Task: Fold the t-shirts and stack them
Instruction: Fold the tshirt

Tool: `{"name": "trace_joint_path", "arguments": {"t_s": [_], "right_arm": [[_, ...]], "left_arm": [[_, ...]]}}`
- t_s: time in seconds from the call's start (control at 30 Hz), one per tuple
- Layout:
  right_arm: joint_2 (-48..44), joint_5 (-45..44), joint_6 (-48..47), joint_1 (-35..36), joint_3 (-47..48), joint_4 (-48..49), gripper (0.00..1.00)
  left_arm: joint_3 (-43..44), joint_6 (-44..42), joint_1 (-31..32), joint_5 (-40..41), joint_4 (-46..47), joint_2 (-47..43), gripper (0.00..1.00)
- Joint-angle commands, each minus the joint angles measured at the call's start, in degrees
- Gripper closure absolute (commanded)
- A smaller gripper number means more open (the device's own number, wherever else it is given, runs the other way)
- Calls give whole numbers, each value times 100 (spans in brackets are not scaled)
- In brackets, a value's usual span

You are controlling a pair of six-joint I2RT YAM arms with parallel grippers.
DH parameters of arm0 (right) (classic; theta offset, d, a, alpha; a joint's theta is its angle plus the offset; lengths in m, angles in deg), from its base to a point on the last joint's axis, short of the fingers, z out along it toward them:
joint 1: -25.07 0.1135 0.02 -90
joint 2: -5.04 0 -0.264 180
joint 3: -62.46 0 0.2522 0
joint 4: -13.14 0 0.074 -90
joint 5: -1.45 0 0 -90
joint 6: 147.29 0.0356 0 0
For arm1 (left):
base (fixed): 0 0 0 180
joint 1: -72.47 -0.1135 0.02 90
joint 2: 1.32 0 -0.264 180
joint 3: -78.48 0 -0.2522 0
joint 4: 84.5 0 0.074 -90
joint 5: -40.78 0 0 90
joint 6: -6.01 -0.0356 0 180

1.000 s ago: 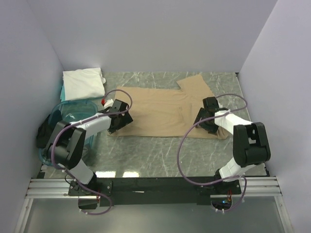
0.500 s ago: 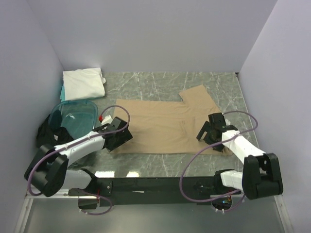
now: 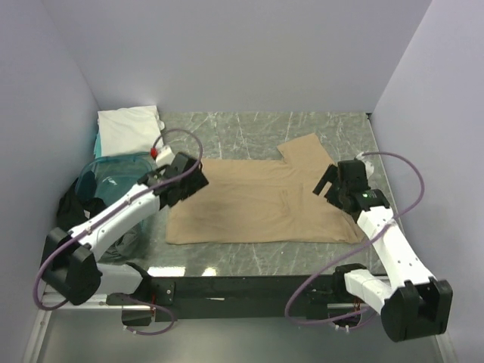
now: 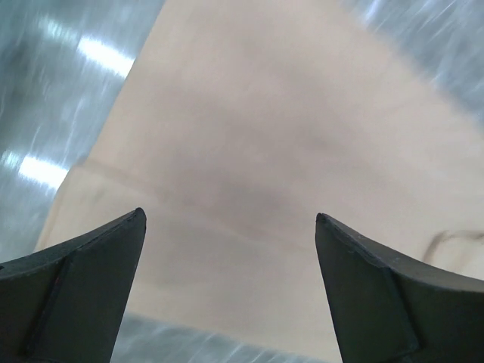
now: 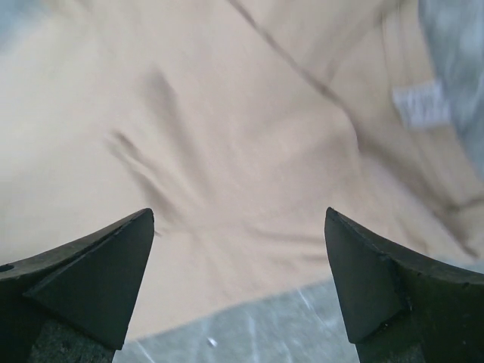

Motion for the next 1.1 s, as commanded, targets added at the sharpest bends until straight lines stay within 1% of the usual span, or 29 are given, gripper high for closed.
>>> {"name": "trace_joint_path", "arguments": {"t_s": [0.0,0.07,0.1,0.2,0.23,0.33,0.37,0.4,0.43,0.47,0.5,0.53,0.57,0.6,0.63,0.73,0.77,0.97,1.07], "right_arm": [[-415,-476,-299,-41,400,273,0],[-582,-634,-325,-33,365,422,0],[-635,-600,-352,-41,269,492,0],[-811,-459,-501,-50,41,756,0],[-855,-380,-484,-41,-47,809,0],[-856,-178,-580,-41,-153,958,0],[-838,-177,-580,-33,-171,968,0],[-812,-160,-615,-41,-154,942,0],[-759,-169,-615,-50,-136,924,0],[-733,-169,-607,-41,-119,915,0],[-706,-108,-633,-33,-127,950,0],[-680,-64,-633,-33,-136,985,0],[-662,-37,-642,-41,-180,994,0],[-636,7,-659,-41,-189,1064,0],[-583,16,-651,-41,-206,1056,0],[-469,-2,-659,-41,-180,1047,0],[-451,-2,-651,-41,-189,1056,0],[-310,34,-659,-41,-180,1056,1],[-284,7,-668,-33,-162,1038,1]], "left_arm": [[922,-501,-379,447,108,576,1],[1378,-686,-635,290,275,1102,1],[1563,-765,-923,115,310,1297,1],[2328,-1003,-1267,-89,355,2114,0],[2817,-1090,-1312,-46,241,2586,1],[3672,-1152,-1435,331,-145,3326,1],[4223,-1152,-1462,420,-442,3799,2],[4507,-1161,-1514,542,-645,4038,5],[4771,-1153,-1532,657,-787,4441,6],[5156,-1126,-1559,797,-901,4636,8],[5325,-1117,-1585,911,-1111,4804,14],[5632,-1117,-1620,956,-1183,5119,17],[5756,-1126,-1655,896,-1227,5278,19],[5897,-1152,-1725,825,-1341,5410,24],[6081,-1152,-1752,755,-1385,5638,25],[6232,-1196,-1796,676,-1439,5903,28],[6206,-1196,-1805,667,-1421,5930,28],[5978,-1152,-1875,500,-1263,6053,46],[5916,-1082,-1893,438,-1359,6132,52]]}}
